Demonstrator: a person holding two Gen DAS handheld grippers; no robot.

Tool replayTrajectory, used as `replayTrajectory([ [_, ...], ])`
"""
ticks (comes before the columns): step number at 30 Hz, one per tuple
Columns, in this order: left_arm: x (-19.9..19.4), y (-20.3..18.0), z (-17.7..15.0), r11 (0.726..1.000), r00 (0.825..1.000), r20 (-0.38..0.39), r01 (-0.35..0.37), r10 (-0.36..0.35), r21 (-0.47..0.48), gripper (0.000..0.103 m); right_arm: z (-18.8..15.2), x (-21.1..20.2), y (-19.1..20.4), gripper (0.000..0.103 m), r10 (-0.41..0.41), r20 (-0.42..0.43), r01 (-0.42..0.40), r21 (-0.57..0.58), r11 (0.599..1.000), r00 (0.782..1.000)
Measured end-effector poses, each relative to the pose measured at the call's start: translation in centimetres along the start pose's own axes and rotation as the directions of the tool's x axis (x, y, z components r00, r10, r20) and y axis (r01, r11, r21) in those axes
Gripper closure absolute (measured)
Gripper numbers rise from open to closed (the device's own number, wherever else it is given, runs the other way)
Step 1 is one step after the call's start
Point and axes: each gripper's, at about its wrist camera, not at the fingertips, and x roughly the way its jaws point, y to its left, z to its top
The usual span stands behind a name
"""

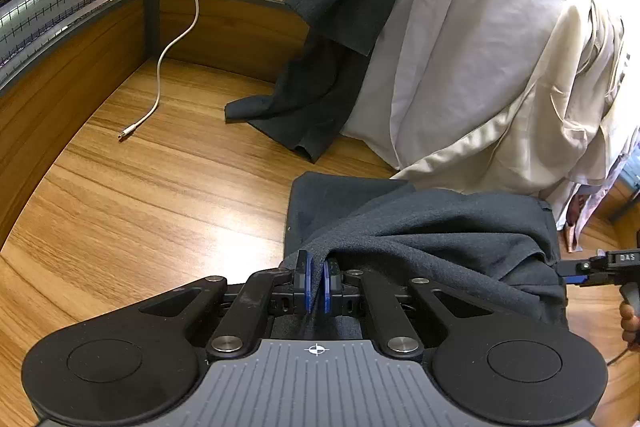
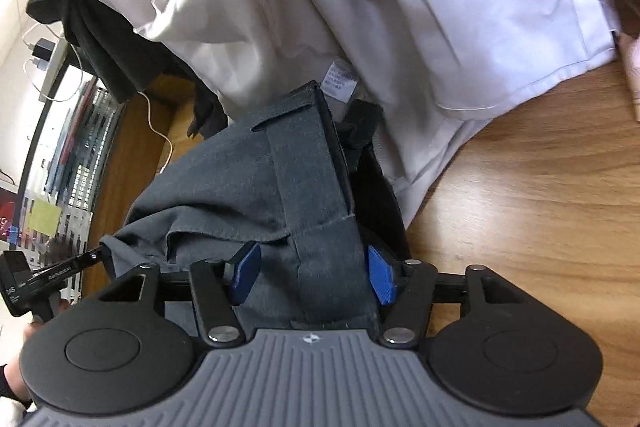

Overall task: Fold clothes
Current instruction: 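Lift the dark grey trousers with both grippers and shake them out, then swing the trousers up with both grippers and lower them onto the desk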

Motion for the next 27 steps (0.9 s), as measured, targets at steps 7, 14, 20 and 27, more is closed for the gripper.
replayTrajectory([
  [7,-0.7,-0.8,0.3,0.999,0.999,0.031,0.032,-0.033,0.036,0.095,-1.2,-3.7,2.5,0.078,-0.038,0.069,0.036,0.035,0.999,0.997],
  [14,-2.6,-4.8,2.5,0.971,0.977,0.081,0.185,-0.199,0.149,0.096,-3.5,-12.9,5.3,0.083,-0.077,0.163,0.069,0.056,0.996,0.984],
  [20,-4.0,-9.7,5.1,0.928,0.937,0.093,0.313,-0.336,0.201,0.096,-4.0,-21.5,5.3,0.084,-0.105,0.265,0.089,0.075,0.993,0.958],
  [27,-4.8,-14.9,8.1,0.859,0.870,0.119,0.434,-0.478,0.273,0.097,-2.3,-29.1,4.2,0.086,-0.172,0.410,0.160,0.065,0.985,0.896],
])
